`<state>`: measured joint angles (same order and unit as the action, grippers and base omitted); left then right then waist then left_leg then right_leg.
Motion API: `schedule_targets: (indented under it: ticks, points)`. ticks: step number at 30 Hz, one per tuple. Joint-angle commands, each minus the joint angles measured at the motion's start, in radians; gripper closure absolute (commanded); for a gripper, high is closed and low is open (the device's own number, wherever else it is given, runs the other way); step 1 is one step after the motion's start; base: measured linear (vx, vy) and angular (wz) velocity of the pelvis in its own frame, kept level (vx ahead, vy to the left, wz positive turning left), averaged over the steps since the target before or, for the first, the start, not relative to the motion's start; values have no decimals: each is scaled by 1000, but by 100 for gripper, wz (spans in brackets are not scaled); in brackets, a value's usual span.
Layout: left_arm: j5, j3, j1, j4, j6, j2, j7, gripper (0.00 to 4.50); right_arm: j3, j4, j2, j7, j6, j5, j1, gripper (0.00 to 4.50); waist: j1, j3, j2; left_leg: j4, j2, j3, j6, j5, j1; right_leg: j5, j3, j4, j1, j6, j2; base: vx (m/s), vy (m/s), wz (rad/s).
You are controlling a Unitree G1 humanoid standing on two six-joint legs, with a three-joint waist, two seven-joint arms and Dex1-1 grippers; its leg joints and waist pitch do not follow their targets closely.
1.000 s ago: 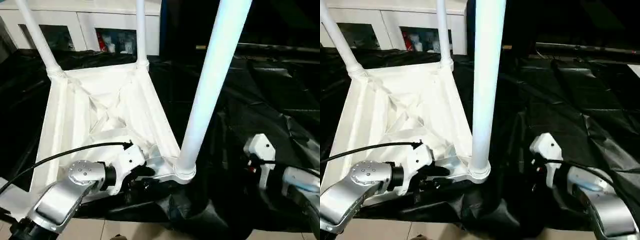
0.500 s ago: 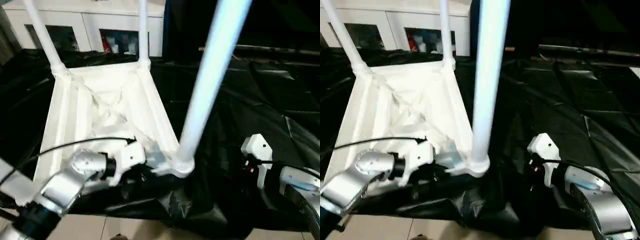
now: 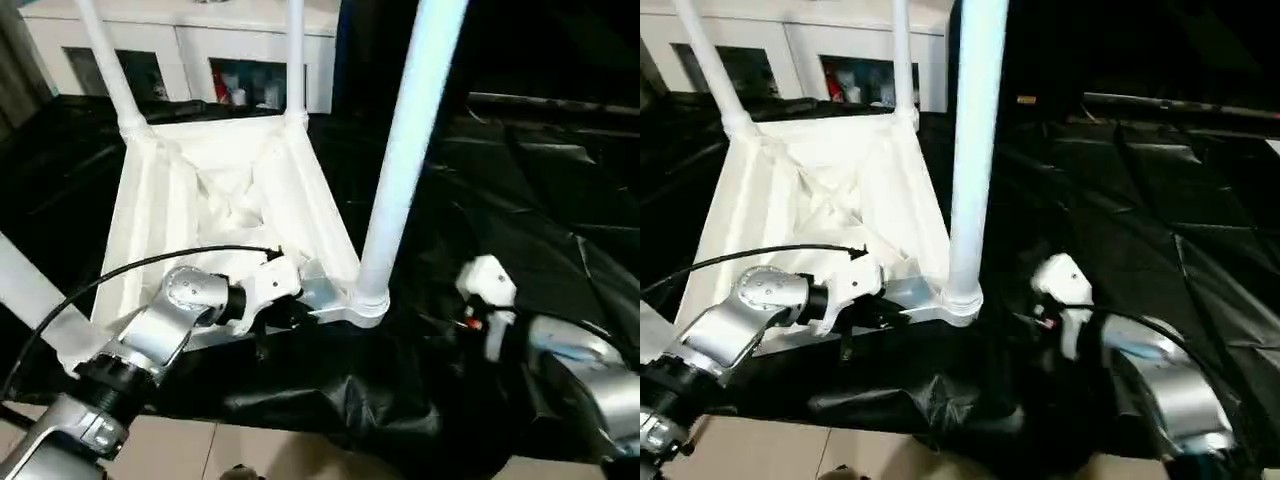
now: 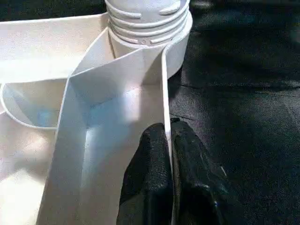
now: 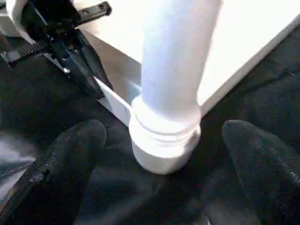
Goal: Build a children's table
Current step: Rotate leg to tighten
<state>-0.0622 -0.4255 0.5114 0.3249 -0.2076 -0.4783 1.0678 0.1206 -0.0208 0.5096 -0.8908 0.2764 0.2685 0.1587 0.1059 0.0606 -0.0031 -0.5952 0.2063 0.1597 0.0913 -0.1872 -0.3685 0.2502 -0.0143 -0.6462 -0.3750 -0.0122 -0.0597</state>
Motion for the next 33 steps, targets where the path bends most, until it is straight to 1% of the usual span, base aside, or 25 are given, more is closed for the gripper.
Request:
schedule_targets:
  ticks: [1, 2, 3, 5, 6, 8, 9, 10, 11, 13, 14, 15, 16, 17, 18, 20, 21, 25, 26, 27, 28, 29, 30, 31, 33]
  points:
    - [-2, 1, 18, 22, 40, 19, 5, 442, 13, 54, -5, 14, -40, -43, 25, 0, -1, -56, -23, 66, 13, 7, -46, -79, 9, -63, 31, 74, 35, 217, -56, 0, 0, 0]
    - [-1, 0, 20, 27, 47, 24, 6, 442, 21, 84, -11, 17, -57, -60, 45, 0, 2, -54, -27, 65, 13, 10, -52, -79, 6, -55, 29, 76, 33, 215, -58, 0, 0, 0]
    - [0, 0, 21, 29, 50, 28, 5, 442, 25, 102, -16, 18, -64, -67, 58, 0, 3, -54, -26, 66, 13, 9, -52, -78, 4, -42, 29, 74, 35, 212, -59, 0, 0, 0]
    - [-2, 3, 18, 21, 48, 33, 2, 442, 40, 121, -26, 16, -66, -78, 78, 0, 3, -50, -31, 67, 13, 10, -53, -89, 4, -13, 29, 76, 33, 205, -60, 0, 0, 0]
    - [-1, 6, 17, 19, 47, 35, 4, 442, 47, 126, -29, 15, -66, -83, 83, 0, 4, -50, -29, 68, 15, 11, -51, -95, 6, 4, 30, 78, 30, 197, -60, 0, 0, 0]
    - [-2, 10, 16, 17, 46, 37, 4, 442, 55, 134, -33, 17, -68, -91, 89, 0, 4, -47, -28, 70, 16, 11, -47, -111, 6, 27, 31, 81, 28, 188, -61, 0, 0, 0]
    - [-3, 15, 15, 18, 46, 40, 7, 442, 59, 154, -43, 25, -76, -96, 100, 0, 4, -47, -26, 71, 16, 10, -42, -116, 5, 34, 30, 81, 28, 186, -61, 0, 0, 0]
    - [-8, 21, 14, 21, 49, 44, 9, 442, 56, 177, -59, 33, -85, -94, 114, 0, 3, -48, -27, 71, 16, 10, -40, -119, 6, 35, 30, 81, 28, 187, -61, 0, 0, 0]
    - [-11, 23, 13, 22, 50, 46, 9, 442, 54, 186, -66, 36, -89, -92, 120, 0, 0, -48, -25, 72, 14, 11, -36, -121, 5, 39, 30, 82, 27, 192, -61, 0, 0, 0]
    - [-25, 35, 8, 21, 52, 53, 13, 442, 52, 196, -74, 33, -99, -91, 124, 0, 1, -49, -23, 71, 16, 11, -34, -118, 6, 26, 31, 81, 25, 195, -60, 0, 0, 0]
    - [-56, 59, 2, 21, 45, 69, 17, 442, 49, 200, -78, 33, -106, -90, 124, 0, 4, -48, -23, 70, 16, 12, -39, -111, 7, -7, 31, 78, 26, 200, -59, 0, 0, 0]
    - [-57, 60, 1, 21, 45, 69, 17, 442, 49, 200, -78, 33, -106, -90, 124, 0, 4, -48, -22, 71, 16, 12, -40, -106, 5, -18, 31, 77, 27, 201, -58, 0, 0, 0]
    - [-86, 81, -6, 22, 41, 83, 20, 442, 48, 206, -82, 36, -111, -90, 125, 0, 4, -50, -21, 69, 15, 12, -41, -98, 4, -40, 30, 75, 28, 204, -58, 0, 0, 0]
    - [-93, 87, -10, 26, 47, 88, 22, 442, 48, 210, -83, 39, -117, -92, 125, 0, 4, -52, -19, 68, 14, 12, -44, -89, 3, -67, 30, 72, 29, 210, -59, 0, 0, 0]
    - [-95, 89, -12, 28, 52, 89, 22, 442, 48, 211, -83, 40, -119, -93, 125, 0, 4, -52, -20, 67, 14, 12, -46, -84, 3, -82, 30, 71, 29, 213, -57, 0, 0, 0]
    - [-79, 78, -18, 39, 59, 83, 23, 442, 46, 215, -87, 40, -122, -93, 124, 0, 2, -54, -25, 64, 13, 13, -62, -61, 1, -133, 30, 67, 32, 216, -55, 0, 0, 0]
    - [-63, 71, -20, 47, 65, 78, 24, 442, 45, 220, -90, 39, -126, -95, 126, 0, 2, -52, -25, 64, 12, 13, -66, -61, 0, -133, 29, 69, 31, 215, -55, 0, 0, 0]
    - [-48, 71, -25, 55, 62, 76, 26, 442, 43, 233, -94, 36, -137, -92, 132, 0, 1, -48, -26, 69, 16, 13, -59, -100, 3, -58, 29, 75, 29, 211, -58, 0, 0, 0]
    - [-41, 69, -26, 56, 61, 74, 26, 442, 42, 236, -95, 36, -141, -92, 134, 0, 0, -47, -25, 71, 17, 12, -52, -114, 4, -26, 30, 78, 28, 208, -59, 0, 0, 0]
    - [-34, 67, -27, 57, 62, 72, 26, 442, 41, 240, -97, 37, -144, -92, 136, 0, 0, -47, -24, 72, 18, 12, -50, -116, 4, -21, 30, 78, 27, 207, -59, 0, 0, 0]
    - [-21, 62, -29, 62, 65, 69, 26, 442, 38, 244, -101, 39, -148, -89, 142, 0, -1, -47, -28, 72, 17, 13, -49, -118, 4, -16, 30, 79, 27, 205, -59, 0, 0, 0]
    - [-21, 62, -29, 62, 65, 69, 26, 442, 38, 244, -101, 39, -148, -89, 142, 0, -1, -47, -26, 72, 17, 12, -48, -113, 4, -18, 31, 78, 27, 204, -59, 0, 0, 0]
    - [-5, 55, -30, 68, 68, 63, 26, 442, 34, 250, -106, 41, -153, -84, 150, 0, -2, -46, -29, 71, 17, 13, -49, -111, 3, -21, 31, 79, 27, 203, -59, 0, 0, 0]
    - [6, 51, -30, 72, 69, 61, 22, 442, 31, 256, -110, 40, -154, -80, 157, 0, -2, -46, -27, 71, 17, 13, -50, -108, 4, -25, 31, 78, 27, 202, -59, 0, 0, 0]
    - [11, 48, -29, 76, 70, 60, 21, 442, 30, 263, -112, 36, -155, -78, 163, 0, -2, -45, -29, 72, 18, 13, -51, -108, 4, -25, 31, 78, 25, 204, -59, 0, 0, 0]
